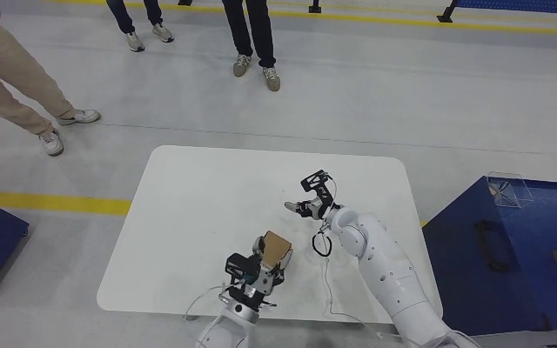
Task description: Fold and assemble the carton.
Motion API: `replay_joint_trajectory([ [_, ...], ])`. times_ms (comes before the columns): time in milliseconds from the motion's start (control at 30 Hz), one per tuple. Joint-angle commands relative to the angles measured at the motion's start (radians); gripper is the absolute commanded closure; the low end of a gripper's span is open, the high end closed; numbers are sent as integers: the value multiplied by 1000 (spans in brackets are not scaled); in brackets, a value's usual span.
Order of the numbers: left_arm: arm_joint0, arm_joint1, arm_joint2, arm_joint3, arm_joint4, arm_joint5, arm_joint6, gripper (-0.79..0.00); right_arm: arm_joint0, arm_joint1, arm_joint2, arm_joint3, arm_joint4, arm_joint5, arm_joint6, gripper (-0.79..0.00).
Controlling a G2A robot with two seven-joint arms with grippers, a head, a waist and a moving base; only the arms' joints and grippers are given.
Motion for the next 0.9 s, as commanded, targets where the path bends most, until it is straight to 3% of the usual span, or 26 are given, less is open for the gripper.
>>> replay_joint_trajectory([
  [0, -21, -6, 16, 33, -21, 23, -31, 0, 0, 0, 0, 0, 0, 0, 0, -785],
  [400, -93, -20, 29, 145, -70, 67, -206, 0, 0, 0, 0, 0, 0, 0, 0, -785],
  [600, -92, -24, 31, 121, -109, 48, -105, 0, 0, 0, 0, 0, 0, 0, 0, -785],
  [767, -103, -25, 34, 162, -97, 76, -193, 0, 0, 0, 0, 0, 0, 0, 0, -785],
  [867, -106, -29, 38, 153, -109, 86, -166, 0, 0, 0, 0, 0, 0, 0, 0, -785],
])
